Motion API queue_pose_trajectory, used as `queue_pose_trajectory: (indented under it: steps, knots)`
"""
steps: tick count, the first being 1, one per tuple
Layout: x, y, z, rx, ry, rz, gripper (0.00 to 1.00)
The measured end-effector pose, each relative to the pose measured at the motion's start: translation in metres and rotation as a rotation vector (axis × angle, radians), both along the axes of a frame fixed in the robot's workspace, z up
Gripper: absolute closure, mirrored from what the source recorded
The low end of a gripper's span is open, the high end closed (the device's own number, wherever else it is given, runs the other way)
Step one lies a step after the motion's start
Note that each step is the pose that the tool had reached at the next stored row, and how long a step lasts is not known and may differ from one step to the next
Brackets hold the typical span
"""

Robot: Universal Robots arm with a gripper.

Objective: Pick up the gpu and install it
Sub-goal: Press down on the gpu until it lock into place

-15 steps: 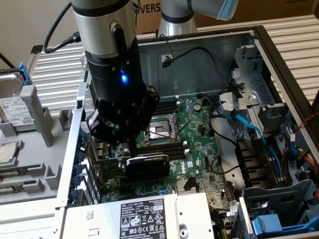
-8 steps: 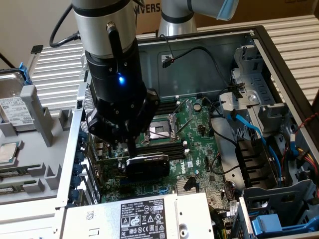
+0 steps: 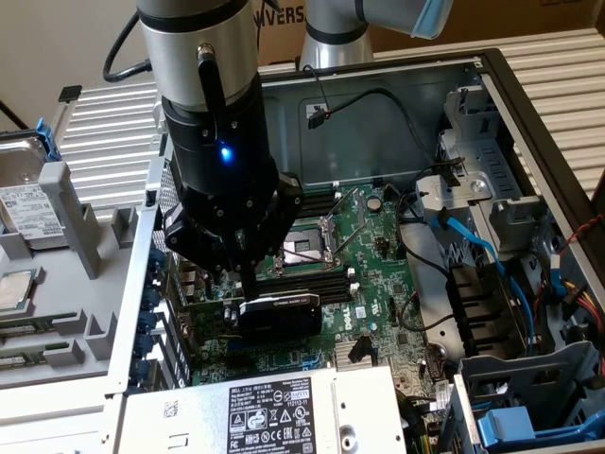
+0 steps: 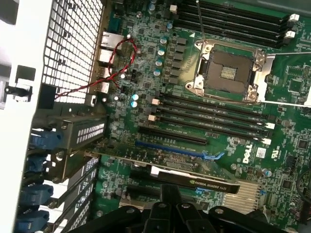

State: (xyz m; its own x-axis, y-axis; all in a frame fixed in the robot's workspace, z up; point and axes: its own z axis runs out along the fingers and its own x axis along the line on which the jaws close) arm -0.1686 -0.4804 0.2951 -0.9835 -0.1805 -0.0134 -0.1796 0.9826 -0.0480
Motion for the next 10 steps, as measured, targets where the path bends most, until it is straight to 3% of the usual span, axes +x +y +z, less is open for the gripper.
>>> queue_pose_trajectory:
  steps: [10]
  knots:
    - [-0.0024,0.0021,-0.0001,0.0,-0.0004,-0.002,0.89]
